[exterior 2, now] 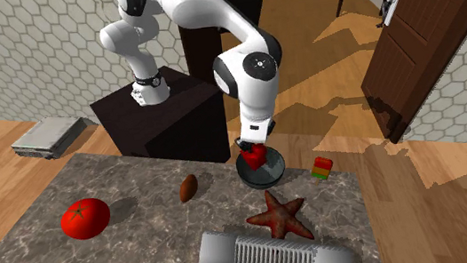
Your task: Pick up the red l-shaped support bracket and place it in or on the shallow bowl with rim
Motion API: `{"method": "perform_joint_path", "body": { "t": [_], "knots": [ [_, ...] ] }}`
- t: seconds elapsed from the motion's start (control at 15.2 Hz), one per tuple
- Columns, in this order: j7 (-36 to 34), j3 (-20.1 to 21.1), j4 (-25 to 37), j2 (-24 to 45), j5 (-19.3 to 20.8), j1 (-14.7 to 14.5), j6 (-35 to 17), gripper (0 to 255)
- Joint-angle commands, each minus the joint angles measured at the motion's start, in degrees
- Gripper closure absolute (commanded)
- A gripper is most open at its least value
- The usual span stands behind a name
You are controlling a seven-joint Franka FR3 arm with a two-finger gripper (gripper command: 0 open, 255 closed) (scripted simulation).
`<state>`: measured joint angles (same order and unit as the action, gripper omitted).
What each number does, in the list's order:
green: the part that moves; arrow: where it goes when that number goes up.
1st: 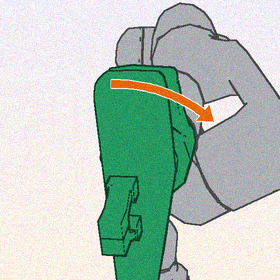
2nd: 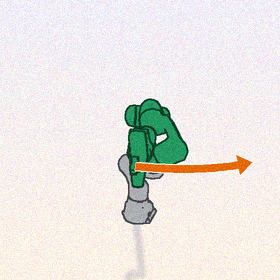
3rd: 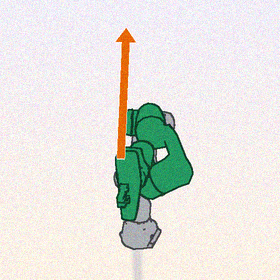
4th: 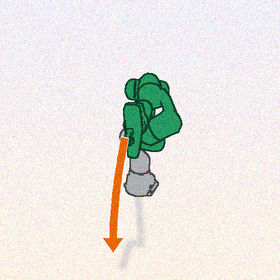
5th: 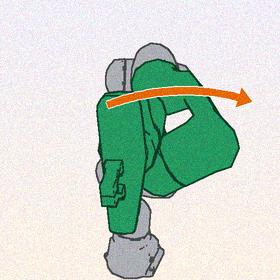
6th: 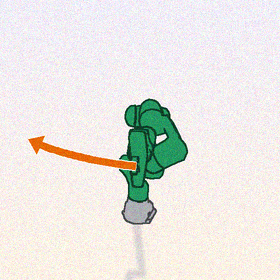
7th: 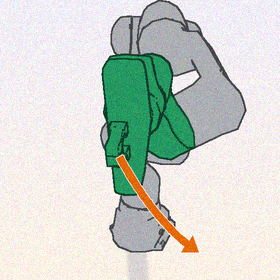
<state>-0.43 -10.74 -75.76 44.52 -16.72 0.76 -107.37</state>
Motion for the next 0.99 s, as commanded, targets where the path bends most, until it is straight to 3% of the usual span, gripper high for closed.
{"method": "perform_joint_path", "body": {
  "t": [0.0, 0.2, 0.26, 0.59, 0.92],
  "knots": [
    [-0.02, 0.01, 0.04, 0.05, -0.01, -0.02, -0.05, 255],
    [-0.02, 0.01, 0.04, 0.05, -0.01, -0.02, -0.05, 255],
    [-0.02, 0.01, 0.03, 0.04, -0.01, -0.02, -0.06, 0],
    [-0.01, 0.01, 0.02, 0.04, -0.01, -0.02, -0.06, 0],
    [-0.74, -0.34, 6.17, -0.62, 0.60, 0.95, 6.68, 0]
  ]
}}
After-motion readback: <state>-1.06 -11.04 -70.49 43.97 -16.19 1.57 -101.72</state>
